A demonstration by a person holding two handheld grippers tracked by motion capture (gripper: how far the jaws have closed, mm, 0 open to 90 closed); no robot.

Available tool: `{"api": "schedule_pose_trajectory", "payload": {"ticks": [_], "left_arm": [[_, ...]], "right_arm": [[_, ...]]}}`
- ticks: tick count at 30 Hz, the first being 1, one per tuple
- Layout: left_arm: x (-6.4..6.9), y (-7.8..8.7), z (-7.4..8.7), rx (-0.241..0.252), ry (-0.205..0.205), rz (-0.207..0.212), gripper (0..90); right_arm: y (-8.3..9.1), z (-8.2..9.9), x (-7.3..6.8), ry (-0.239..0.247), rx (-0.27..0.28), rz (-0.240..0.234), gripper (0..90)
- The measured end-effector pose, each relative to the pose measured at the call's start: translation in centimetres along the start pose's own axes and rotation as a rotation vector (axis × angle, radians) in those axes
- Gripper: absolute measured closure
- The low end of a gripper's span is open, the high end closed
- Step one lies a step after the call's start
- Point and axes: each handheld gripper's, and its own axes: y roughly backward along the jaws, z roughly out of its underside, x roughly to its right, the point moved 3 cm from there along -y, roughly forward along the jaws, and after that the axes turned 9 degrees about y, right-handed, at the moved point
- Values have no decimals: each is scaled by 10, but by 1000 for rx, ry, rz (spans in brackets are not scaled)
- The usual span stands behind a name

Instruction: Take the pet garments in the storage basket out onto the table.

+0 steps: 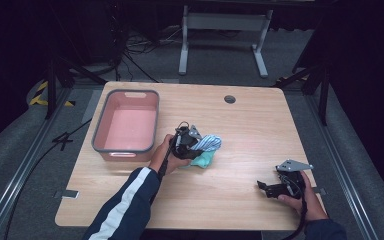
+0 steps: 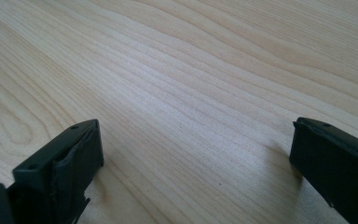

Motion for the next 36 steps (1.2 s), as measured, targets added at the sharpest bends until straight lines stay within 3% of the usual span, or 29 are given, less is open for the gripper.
{"api": "schedule_pose_trajectory", "payload": {"ticks": [3, 6, 7, 8, 11, 19, 23, 25, 27, 31, 32, 36], "left_arm": [[1, -2, -1, 0, 0, 0, 715], [1, -2, -2, 12, 7, -9, 607], [1, -1, -2, 13, 8, -10, 607], [2, 0, -3, 17, 9, -11, 542], [4, 4, -5, 40, 0, -17, 525], [9, 16, -7, 41, -13, -43, 430], [12, 21, -8, 37, -33, -56, 367], [14, 25, -8, 44, -33, -44, 326], [18, 30, -9, 48, -51, -52, 288], [22, 39, -7, 49, -81, -28, 250], [24, 43, -5, 28, -96, -43, 234], [26, 51, 0, 25, -108, -58, 250]], "right_arm": [[0, 0, 0, 0, 0, 0, 28], [0, 0, 0, 0, 0, 0, 29], [0, 0, 0, 0, 0, 0, 29], [0, 0, 0, 0, 0, 0, 29], [0, 0, 0, 0, 0, 0, 29], [0, 0, 0, 0, 0, 0, 29], [0, 0, 0, 0, 0, 0, 29], [0, 0, 0, 0, 0, 0, 29], [0, 0, 0, -1, 0, 0, 29], [0, 0, 0, 0, 0, 0, 29], [0, 0, 0, -2, 0, 0, 29], [0, 0, 0, -2, 0, 0, 29]]}}
